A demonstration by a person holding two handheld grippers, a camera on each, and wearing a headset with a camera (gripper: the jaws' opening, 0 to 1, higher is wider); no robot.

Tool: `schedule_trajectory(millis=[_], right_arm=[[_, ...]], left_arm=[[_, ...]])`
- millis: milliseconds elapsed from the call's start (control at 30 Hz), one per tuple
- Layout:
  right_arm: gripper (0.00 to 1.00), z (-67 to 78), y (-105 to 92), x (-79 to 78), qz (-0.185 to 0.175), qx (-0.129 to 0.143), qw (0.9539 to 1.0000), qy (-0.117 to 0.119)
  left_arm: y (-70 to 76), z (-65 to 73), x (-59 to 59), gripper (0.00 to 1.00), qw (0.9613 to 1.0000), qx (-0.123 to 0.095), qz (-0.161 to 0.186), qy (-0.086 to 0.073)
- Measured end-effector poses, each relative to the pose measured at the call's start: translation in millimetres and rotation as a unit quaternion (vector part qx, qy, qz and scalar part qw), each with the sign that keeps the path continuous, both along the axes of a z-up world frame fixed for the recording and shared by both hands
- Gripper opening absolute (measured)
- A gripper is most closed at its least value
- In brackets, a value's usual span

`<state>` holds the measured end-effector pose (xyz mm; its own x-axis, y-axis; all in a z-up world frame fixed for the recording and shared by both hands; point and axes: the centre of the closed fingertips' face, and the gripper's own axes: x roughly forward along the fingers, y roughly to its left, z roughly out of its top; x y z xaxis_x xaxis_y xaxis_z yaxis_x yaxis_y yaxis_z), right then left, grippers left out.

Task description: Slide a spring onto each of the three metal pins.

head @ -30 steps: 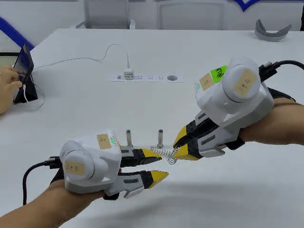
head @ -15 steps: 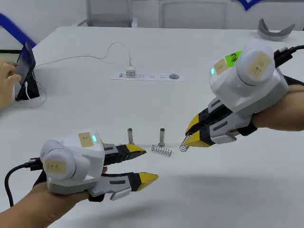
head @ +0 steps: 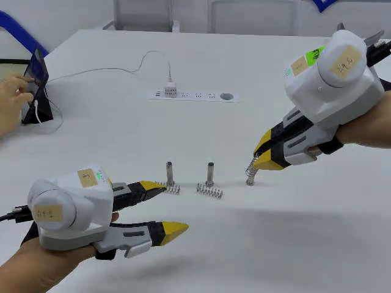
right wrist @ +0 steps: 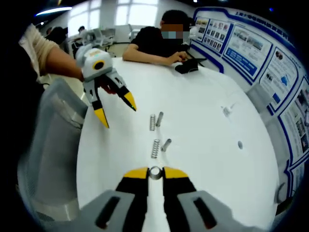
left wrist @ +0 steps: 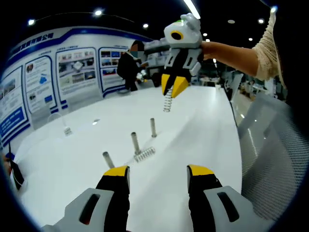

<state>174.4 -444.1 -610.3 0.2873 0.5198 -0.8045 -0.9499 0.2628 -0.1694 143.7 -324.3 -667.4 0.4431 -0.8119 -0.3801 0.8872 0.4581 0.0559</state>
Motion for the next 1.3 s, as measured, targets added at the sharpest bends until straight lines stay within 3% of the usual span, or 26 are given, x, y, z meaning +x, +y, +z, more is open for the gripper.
schedule_trajectory(millis=[400, 700, 1300], right_arm=[[0.12, -2.7, -15.9, 27.1, -0.022, -0.017, 0.9996, 0.004], [0.12, -16.7, -20.9, 47.5, -0.034, -0.03, 0.9988, 0.02], [0.12, -35.1, -21.8, 55.8, -0.033, -0.05, 0.9974, 0.04]], left_arm=[[10.7, -3.2, 2.2, 0.52, 0.9998, -0.002, 0.021, 0.006], [13.3, -3.3, 3.1, 0.54, 0.9996, -0.004, 0.028, 0.007], [20.5, -5.6, 5.2, 0.58, 0.9988, -0.006, 0.046, 0.014]])
